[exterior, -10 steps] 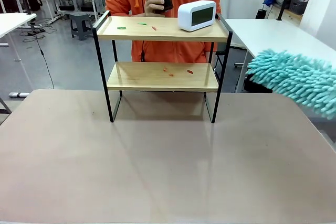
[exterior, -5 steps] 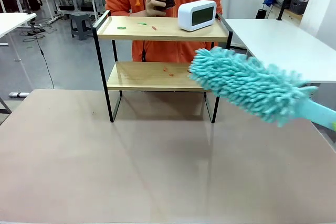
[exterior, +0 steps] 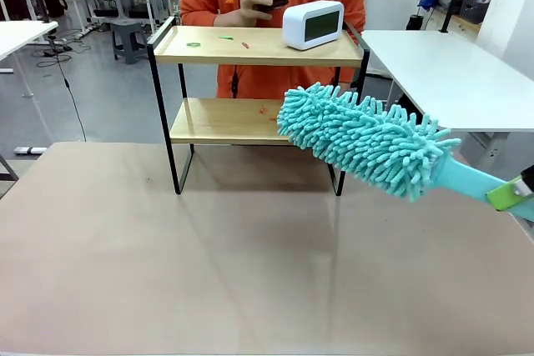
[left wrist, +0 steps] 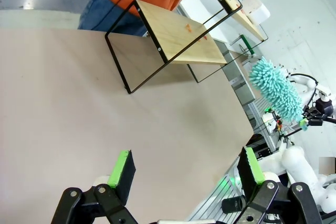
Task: Clean the shelf.
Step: Clean the specific tier of the Shelf with the Duster once objects are removed.
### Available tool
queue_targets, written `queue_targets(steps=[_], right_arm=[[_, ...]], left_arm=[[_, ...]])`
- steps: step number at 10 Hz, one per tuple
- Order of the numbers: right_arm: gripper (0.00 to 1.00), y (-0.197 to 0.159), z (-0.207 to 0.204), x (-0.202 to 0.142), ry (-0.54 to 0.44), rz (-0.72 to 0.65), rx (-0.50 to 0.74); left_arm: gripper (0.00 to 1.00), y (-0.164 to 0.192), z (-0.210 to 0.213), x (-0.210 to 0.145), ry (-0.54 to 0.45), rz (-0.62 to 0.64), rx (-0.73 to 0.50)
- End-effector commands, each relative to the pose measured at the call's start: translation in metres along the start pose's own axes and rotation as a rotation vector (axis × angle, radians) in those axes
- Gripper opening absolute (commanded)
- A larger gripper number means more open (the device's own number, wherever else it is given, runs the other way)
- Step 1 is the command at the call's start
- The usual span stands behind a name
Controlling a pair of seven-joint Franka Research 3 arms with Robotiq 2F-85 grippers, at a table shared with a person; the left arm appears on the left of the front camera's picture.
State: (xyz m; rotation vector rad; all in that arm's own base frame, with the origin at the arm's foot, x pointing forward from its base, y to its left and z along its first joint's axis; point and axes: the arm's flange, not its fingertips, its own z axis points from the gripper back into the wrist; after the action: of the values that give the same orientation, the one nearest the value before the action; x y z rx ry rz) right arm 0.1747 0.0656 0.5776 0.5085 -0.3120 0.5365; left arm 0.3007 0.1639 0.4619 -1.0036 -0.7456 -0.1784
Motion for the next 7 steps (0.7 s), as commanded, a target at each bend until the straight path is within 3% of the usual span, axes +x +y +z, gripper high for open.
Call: queue_targets(steps=[1, 7], right_arm=[[0.12, -0.005, -0.025, 0.030, -0.029, -0.019, -0.027], [0.12, -0.031, -0.082, 0.102, -0.137, -0.145, -0.195]], left_arm=[[1.00, -0.001, -0.002, 0.000, -0.021, -0.022, -0.017], [1.00, -0.001, -0.002, 0.000, -0.021, -0.022, -0.017]])
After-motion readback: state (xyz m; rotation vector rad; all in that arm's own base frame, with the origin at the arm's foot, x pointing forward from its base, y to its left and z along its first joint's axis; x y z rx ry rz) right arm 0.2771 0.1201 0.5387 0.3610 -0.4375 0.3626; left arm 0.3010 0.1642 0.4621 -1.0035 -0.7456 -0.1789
